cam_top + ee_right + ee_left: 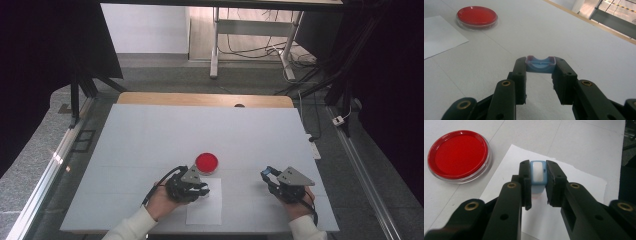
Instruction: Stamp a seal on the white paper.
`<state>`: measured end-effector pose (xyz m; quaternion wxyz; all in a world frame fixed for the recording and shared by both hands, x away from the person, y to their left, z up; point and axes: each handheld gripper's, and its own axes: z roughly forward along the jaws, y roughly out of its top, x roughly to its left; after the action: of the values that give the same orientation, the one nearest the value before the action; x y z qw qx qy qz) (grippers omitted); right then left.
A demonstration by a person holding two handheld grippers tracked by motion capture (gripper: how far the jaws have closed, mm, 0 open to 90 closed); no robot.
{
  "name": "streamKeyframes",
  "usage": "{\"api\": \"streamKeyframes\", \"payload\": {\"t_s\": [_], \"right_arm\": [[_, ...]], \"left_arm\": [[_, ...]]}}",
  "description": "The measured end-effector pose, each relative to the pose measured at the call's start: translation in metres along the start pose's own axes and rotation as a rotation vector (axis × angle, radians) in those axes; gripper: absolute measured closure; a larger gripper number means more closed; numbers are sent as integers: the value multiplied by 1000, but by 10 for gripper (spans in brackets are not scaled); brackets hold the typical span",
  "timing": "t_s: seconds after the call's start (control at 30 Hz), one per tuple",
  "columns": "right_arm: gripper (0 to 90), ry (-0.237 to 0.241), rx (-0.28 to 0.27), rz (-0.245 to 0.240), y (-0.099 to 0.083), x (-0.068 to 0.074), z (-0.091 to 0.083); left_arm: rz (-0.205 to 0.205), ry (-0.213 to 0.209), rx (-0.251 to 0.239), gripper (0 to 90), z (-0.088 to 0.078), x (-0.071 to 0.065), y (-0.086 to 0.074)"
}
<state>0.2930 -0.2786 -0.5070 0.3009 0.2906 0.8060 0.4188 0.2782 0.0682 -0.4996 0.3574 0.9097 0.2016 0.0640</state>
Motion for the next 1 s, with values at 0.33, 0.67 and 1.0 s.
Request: {"api": "streamKeyframes", "payload": {"t_s": [0.33,0.67,1.0], "right_arm": [[652,1,-2,4,0,1,0],[651,0,-2,3,0,1,0],[651,-2,1,-1,0,1,0]], "left_arm": [[-23,0,-38,756,-11,4,1],[-82,0,-113,755,-26,10,1],[-119,12,-170,755,-37,15,3]]}}
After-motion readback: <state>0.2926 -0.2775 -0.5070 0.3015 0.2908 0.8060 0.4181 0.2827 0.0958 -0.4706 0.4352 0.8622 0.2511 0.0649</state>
